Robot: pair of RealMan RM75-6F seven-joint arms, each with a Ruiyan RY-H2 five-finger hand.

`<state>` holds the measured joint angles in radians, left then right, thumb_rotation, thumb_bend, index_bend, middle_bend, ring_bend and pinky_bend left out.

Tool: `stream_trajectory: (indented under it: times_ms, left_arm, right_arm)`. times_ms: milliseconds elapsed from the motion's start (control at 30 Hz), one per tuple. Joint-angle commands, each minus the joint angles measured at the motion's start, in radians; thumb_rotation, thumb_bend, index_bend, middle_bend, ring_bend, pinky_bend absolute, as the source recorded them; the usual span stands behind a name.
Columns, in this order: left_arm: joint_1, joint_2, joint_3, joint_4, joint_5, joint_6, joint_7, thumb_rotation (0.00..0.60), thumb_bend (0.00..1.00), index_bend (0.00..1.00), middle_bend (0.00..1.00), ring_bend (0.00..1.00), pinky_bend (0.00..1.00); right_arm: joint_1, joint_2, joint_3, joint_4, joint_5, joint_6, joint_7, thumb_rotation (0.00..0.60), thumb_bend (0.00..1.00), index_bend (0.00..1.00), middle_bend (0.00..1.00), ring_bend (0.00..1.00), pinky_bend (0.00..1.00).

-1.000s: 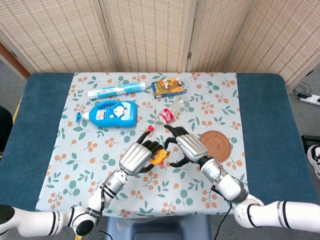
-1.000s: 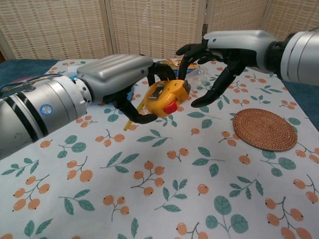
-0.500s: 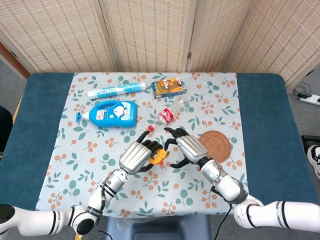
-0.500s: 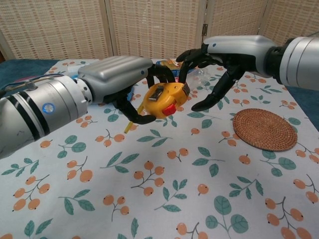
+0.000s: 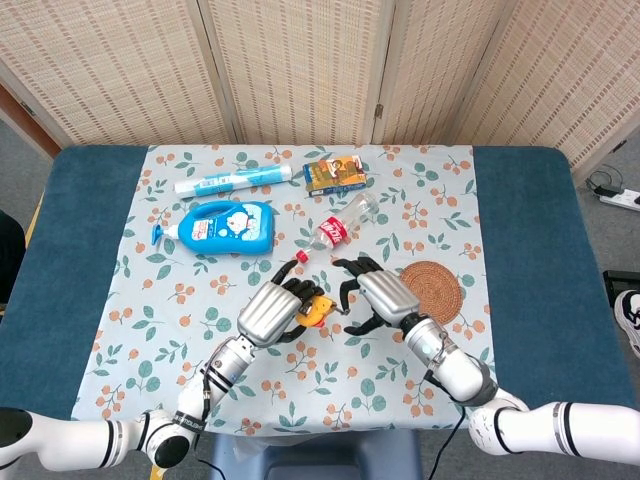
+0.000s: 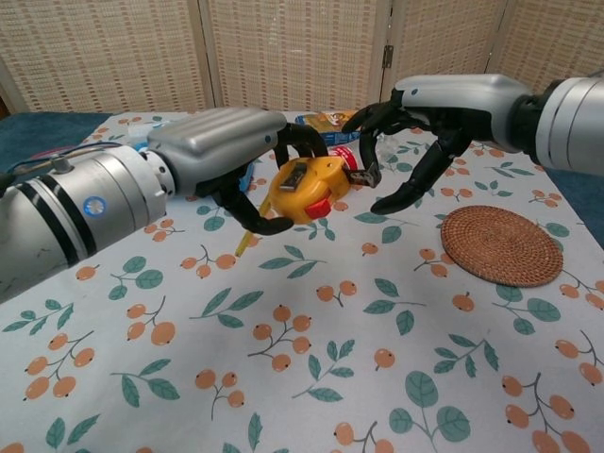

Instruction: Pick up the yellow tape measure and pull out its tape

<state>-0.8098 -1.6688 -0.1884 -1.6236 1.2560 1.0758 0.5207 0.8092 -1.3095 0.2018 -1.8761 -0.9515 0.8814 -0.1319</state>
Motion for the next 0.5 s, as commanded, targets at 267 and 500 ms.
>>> stream_trajectory:
  times_ms: [267, 500]
  left_arm:
    - [-0.001, -0.006, 0.007, 0.015, -0.001, -0.002, -0.004, 0.6, 0.39, 0.54, 0.53, 0.44, 0.1]
    - [-0.001, -0.005, 0.01, 0.025, -0.001, -0.004, -0.016, 0.6, 0.39, 0.54, 0.53, 0.44, 0.1]
  right_arm:
    - [0.007, -0.024, 0.008, 0.025, 0.003, 0.005, 0.007, 0.6, 0.38, 0.65, 0.16, 0.11, 0.01]
    - [0.017, -0.034, 0.007, 0.035, 0.018, 0.0, -0.005, 0.6, 0.59, 0.67, 0.17, 0.12, 0.01]
